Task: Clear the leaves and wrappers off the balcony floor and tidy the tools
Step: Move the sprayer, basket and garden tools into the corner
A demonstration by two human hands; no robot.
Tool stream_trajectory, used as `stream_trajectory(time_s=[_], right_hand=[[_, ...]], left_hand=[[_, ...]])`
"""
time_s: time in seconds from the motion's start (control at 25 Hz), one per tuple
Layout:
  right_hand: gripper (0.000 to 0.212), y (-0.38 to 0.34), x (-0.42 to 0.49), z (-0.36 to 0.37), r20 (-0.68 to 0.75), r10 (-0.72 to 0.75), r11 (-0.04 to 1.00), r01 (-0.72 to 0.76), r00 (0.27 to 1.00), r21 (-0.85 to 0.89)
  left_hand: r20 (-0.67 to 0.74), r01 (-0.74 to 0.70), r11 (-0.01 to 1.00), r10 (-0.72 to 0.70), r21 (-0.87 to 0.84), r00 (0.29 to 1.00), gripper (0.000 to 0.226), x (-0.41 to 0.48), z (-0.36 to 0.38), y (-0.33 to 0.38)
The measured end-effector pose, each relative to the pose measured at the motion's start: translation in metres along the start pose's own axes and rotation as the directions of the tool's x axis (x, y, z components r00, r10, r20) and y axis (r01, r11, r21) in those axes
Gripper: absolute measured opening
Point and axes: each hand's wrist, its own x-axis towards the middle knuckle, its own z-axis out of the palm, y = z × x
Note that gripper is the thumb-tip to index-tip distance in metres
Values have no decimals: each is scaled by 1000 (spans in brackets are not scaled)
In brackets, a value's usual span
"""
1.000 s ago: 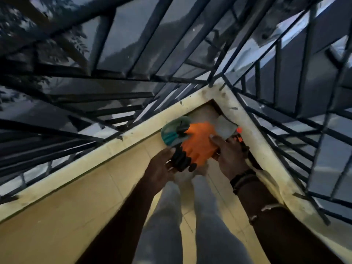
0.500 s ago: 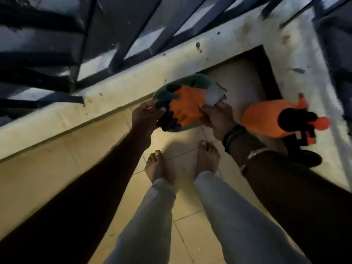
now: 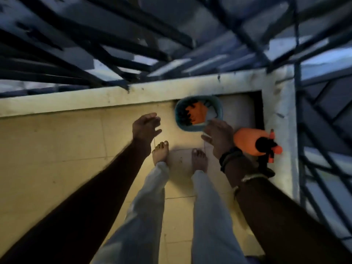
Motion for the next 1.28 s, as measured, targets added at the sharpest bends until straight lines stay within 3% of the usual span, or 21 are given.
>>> stream_trajectory(time_s=[0.28,0.44,0.6,0.96,1.08,1.28], right_hand=[[21,-97,-259,8,313,-76,993,99,947,-59],[26,-98,-341,19,441,-141,939,261,887,-224],[29,-73,-402,48,594,-110,864,372,797,-339],[30,95,-542,145,797,171,617,568,579,-545],[27,170,-588,172,822,273,527,637,500,-563],[24,298,-659,204,775,473,321,738,419,-594]], left_hand=[[-201,-118,959,66,-258,977,26,-246,-43,81],[-390,-210,881,31,-424,920,24,-335,-77,74],[-503,-327,782,20,-530,864,13,-394,-127,46],[-715,-551,549,-129,-628,687,10,-512,-293,-78],[-739,-595,462,-243,-658,628,12,-541,-346,-136],[-696,-695,220,-480,-684,533,16,-585,-402,-228]])
